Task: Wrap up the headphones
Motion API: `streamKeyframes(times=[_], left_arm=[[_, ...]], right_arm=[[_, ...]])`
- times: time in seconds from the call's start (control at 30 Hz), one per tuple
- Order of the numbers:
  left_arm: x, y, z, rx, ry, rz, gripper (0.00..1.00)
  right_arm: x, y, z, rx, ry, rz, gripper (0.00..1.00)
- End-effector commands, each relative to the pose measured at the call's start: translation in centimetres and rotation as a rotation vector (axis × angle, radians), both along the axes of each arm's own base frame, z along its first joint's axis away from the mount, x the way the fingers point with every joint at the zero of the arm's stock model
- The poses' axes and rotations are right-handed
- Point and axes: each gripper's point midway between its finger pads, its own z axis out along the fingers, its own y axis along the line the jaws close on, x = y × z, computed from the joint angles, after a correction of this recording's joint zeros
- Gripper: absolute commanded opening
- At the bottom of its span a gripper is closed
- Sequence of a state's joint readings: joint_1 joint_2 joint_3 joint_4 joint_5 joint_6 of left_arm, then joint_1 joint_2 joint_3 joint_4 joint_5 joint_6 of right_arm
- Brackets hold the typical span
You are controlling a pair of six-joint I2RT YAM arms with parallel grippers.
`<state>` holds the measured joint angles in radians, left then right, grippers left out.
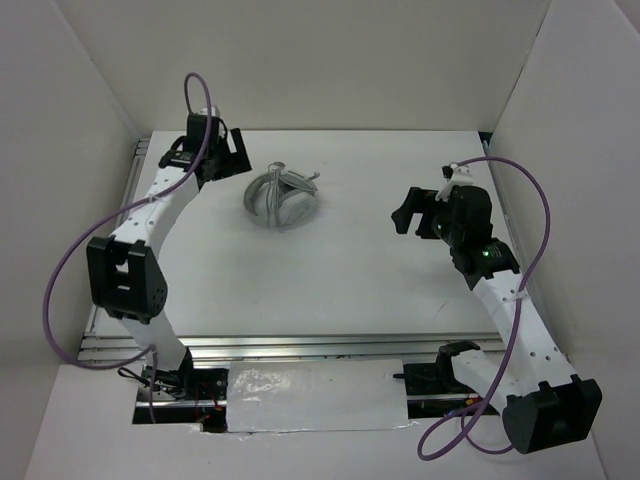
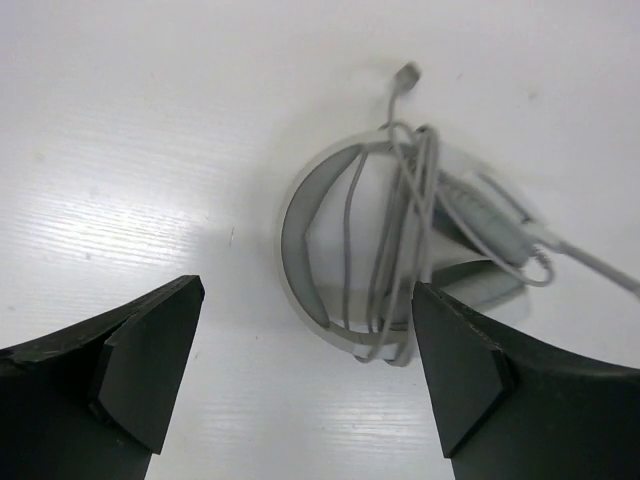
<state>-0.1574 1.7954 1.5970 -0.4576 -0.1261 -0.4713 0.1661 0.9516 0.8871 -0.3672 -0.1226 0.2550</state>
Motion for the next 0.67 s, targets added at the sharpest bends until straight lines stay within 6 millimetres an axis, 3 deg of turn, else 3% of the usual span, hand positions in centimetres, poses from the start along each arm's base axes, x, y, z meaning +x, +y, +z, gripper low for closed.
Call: streamKeyframes(times=[0.0,0.07,0.1,0.17,0.2,0.23,0.27,0.3,0.4,0.53,0.63], left_arm=[[-2.2,1.5,6.7,0.022,-0.144,0.052,0.99],[-4.1,2.6,6.6,0.048,-0.139,0.11,0.99],[-6.4,3.6,7.0,0.065,-0.145,0.15,0.99],[-8.6,4.1,7.2,0.057,-0.163,0.196,0.99],[-11.0,4.3,7.2,0.044,-0.182,0.209,0.99],[-12.1,4.2,7.2,0.028,-0.196,0.212,0.99],[-13.9,4.4,8.7,0.002,-0.25,0.222,0.99],[-15.2,4.3,7.3,-0.007,-0.233,0.227,0.99],[-18.4,4.0,6.6,-0.089,-0.272,0.258,0.99],[-20.3,5.4,7.3,-0.091,-0.309,0.329,0.99],[-20.6,5.5,7.8,-0.095,-0.318,0.335,0.99]], right_arm=[[0.4,-0.4,2.4,0.03,-0.034,-0.056,1.0],[0.6,-0.9,2.1,0.034,-0.023,-0.099,1.0],[0.7,-1.4,1.9,0.043,-0.017,-0.142,1.0],[0.9,-2.3,1.7,0.05,-0.014,-0.213,1.0],[1.0,-2.8,1.6,0.055,-0.015,-0.248,1.0],[1.1,-3.0,1.5,0.058,-0.013,-0.26,1.0],[1.0,-3.1,1.1,0.058,-0.006,-0.268,1.0],[1.0,-3.0,1.2,0.066,-0.012,-0.27,1.0],[0.8,-2.8,0.8,0.079,-0.018,-0.256,1.0],[0.1,-3.0,0.5,0.091,-0.039,-0.272,1.0],[-0.1,-3.3,0.2,0.096,-0.057,-0.286,1.0]])
